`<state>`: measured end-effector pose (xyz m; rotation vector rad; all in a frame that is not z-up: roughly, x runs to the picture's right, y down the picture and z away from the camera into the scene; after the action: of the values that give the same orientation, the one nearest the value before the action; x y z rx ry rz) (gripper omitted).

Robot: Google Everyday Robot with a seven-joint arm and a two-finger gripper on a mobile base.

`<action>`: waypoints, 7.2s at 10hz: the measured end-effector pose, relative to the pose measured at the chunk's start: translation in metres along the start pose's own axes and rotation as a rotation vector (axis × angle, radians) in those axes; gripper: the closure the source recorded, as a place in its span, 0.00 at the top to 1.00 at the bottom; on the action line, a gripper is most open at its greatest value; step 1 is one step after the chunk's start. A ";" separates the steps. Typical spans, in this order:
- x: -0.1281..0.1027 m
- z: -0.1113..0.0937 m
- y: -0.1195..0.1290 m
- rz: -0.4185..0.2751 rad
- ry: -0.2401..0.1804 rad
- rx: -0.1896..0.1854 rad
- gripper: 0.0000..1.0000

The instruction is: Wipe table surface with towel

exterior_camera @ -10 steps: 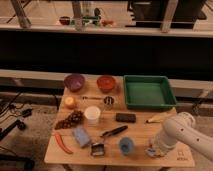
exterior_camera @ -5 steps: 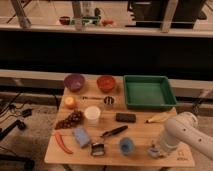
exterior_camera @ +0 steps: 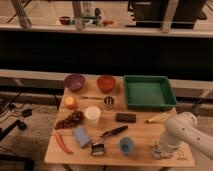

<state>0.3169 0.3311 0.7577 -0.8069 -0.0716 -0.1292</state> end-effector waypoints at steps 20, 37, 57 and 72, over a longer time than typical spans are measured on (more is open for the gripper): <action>0.035 -0.009 -0.043 0.042 0.103 0.032 0.03; -0.043 -0.032 -0.016 -0.081 0.095 0.022 0.03; -0.035 -0.030 -0.034 -0.034 0.111 0.039 0.03; 0.044 -0.030 0.010 0.094 0.154 -0.039 0.03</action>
<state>0.3621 0.3118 0.7347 -0.8349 0.1140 -0.1035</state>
